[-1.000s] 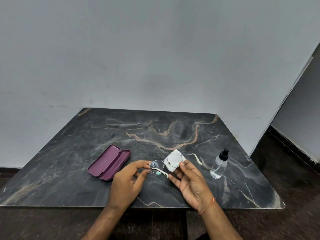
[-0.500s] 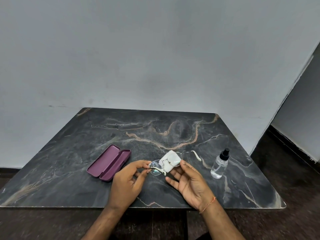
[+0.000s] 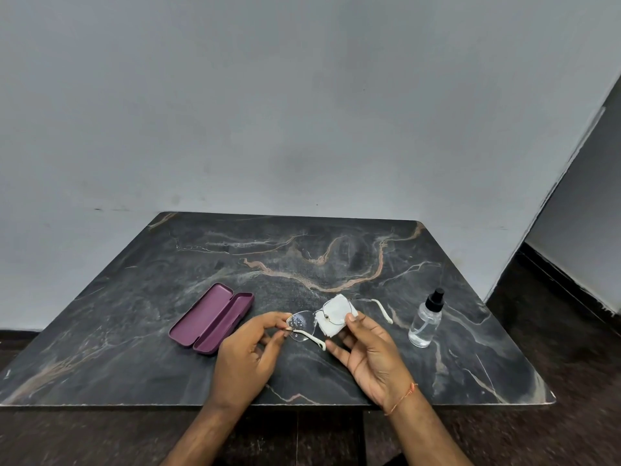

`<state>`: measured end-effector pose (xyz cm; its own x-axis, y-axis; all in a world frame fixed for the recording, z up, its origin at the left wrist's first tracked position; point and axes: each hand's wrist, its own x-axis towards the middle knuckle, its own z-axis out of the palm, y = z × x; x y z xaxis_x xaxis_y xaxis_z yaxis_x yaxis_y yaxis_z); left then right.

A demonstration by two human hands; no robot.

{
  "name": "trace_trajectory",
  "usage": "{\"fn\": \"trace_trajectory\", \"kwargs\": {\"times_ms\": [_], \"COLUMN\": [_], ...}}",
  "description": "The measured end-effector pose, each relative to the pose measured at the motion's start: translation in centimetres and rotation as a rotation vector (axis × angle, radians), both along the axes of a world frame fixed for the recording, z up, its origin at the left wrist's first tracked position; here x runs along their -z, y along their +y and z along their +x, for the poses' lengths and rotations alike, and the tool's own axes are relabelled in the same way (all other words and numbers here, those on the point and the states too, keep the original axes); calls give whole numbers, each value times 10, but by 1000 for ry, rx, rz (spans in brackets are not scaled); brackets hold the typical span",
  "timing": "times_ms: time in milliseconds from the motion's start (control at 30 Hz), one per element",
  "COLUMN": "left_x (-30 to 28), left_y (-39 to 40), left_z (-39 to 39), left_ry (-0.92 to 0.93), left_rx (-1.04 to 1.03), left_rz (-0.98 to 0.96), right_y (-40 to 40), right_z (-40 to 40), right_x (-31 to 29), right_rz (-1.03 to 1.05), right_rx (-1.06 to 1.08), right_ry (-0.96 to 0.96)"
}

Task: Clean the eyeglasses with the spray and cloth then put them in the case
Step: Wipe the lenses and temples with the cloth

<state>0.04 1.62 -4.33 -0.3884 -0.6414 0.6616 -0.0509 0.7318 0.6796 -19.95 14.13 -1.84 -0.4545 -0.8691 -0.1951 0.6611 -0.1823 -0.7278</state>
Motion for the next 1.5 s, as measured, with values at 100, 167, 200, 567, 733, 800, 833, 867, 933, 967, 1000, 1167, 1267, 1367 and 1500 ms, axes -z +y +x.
{"fn": "trace_trajectory", "kwargs": {"times_ms": [100, 167, 200, 567, 733, 800, 833, 867, 933, 967, 1000, 1167, 1267, 1367, 1500], "left_x": [1, 2, 2, 0, 1, 0, 0, 0, -1, -1, -1, 1, 1, 1, -3], "left_y": [-1, -2, -2, 0, 0, 0, 0, 0, 1, 1, 1, 1, 2, 1, 3], "left_z": [1, 0, 0, -1, -1, -1, -1, -1, -1, -1, -1, -1, -1, -1, 0], "left_ry": [6, 3, 2, 25, -7, -4, 4, 12, 15, 14, 15, -2, -12, -15, -11], "left_rx": [6, 13, 15, 3, 3, 12, 16, 18, 19, 21, 27, 61, 79, 81, 88], "left_rz": [-3, 1, 3, 23, 7, 3, 10, 19, 26, 24, 23, 3, -13, -11, -6], "right_y": [-1, -2, -2, -2, -1, 0, 0, -1, -1, -2, -2, 0, 0, 0, 0], "right_z": [1, 1, 2, 1, -2, -3, -3, -2, -1, -1, -1, -4, -7, -7, -8], "right_x": [0, 0, -1, 1, 2, 3, 2, 2, 1, 1, 1, 5, 7, 8, 9], "right_rz": [10, -2, -9, -1, -15, -4, 1, 5, -1, -9, -17, -60, -58, -56, -71], "right_rx": [35, 65, 71, 59, 34, 1, -8, -11, 8, 22, 36, 49, -17, -87, -34], "right_ry": [16, 16, 13, 13, -43, -77, -81, -76, -57, -51, -48, -102, -104, -88, -117]}}
